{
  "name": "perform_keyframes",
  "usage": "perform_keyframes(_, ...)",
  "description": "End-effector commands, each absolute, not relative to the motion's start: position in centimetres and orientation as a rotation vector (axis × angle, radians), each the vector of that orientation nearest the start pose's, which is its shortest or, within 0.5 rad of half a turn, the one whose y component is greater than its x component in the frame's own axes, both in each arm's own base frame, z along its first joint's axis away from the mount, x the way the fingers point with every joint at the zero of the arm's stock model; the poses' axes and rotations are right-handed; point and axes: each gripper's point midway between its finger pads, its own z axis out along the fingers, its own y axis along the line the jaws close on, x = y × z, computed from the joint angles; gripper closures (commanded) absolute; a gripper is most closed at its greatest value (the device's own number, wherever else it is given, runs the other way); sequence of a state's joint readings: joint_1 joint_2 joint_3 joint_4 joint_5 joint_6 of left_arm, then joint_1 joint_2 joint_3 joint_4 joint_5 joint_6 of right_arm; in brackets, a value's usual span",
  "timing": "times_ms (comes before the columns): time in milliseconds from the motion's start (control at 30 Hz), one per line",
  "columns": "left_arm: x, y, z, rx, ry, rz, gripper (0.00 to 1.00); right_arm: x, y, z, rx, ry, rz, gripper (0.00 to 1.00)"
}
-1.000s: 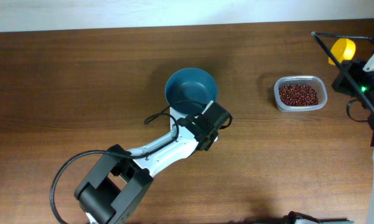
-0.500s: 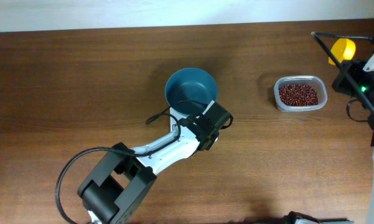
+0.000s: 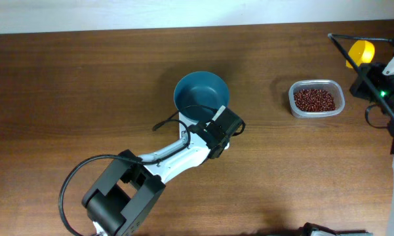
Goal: Scoop item into bowl and weigh 50g on scale
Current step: 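Reach the left gripper to the scale and press the TARE button, then withdraw the left gripper from the scale back to the left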
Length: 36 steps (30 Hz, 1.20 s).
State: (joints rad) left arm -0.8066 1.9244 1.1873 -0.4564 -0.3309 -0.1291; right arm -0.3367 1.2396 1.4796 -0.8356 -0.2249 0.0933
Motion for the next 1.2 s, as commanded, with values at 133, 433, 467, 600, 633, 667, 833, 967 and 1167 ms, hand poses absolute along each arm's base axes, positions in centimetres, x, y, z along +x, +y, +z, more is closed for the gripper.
perform_keyframes(133,31.9,-26.3,-0.1,0.792,2.608,0.143,1.00,35.0,-8.4,34.8,0.323,2.114,0.079,0.96)
perform_keyframes(433,31.9,-26.8,-0.1,0.795,2.608,0.108,1.00,35.0,-8.5,34.8,0.327,2.114,0.071,0.96)
perform_keyframes(467,31.9,-26.8,-0.1,0.795,2.609,0.109,1.00,35.0,-8.5,34.8,0.327,2.114,0.071,0.96)
perform_keyframes(600,31.8,-26.7,0.3,0.794,2.608,0.108,1.00,35.0,-8.5,34.8,0.327,2.114,0.071,0.96)
perform_keyframes(633,31.8,-26.7,1.0,0.794,2.606,0.107,1.00,35.0,-8.5,34.8,0.327,2.114,0.071,0.96)
perform_keyframes(667,31.7,-26.6,1.6,0.792,2.603,0.104,1.00,35.0,-8.5,34.8,0.327,2.114,0.071,0.96)
perform_keyframes(833,31.4,-26.3,5.2,0.772,2.567,0.072,1.00,35.0,-8.5,34.8,0.327,2.114,0.071,0.96)
perform_keyframes(967,30.9,-25.7,9.0,0.749,2.524,0.034,1.00,35.2,-8.6,35.0,0.325,2.107,0.069,0.96)
perform_keyframes(1167,29.4,-24.2,15.4,0.702,2.439,-0.036,1.00,36.3,-9.0,35.3,0.316,2.078,0.064,0.96)
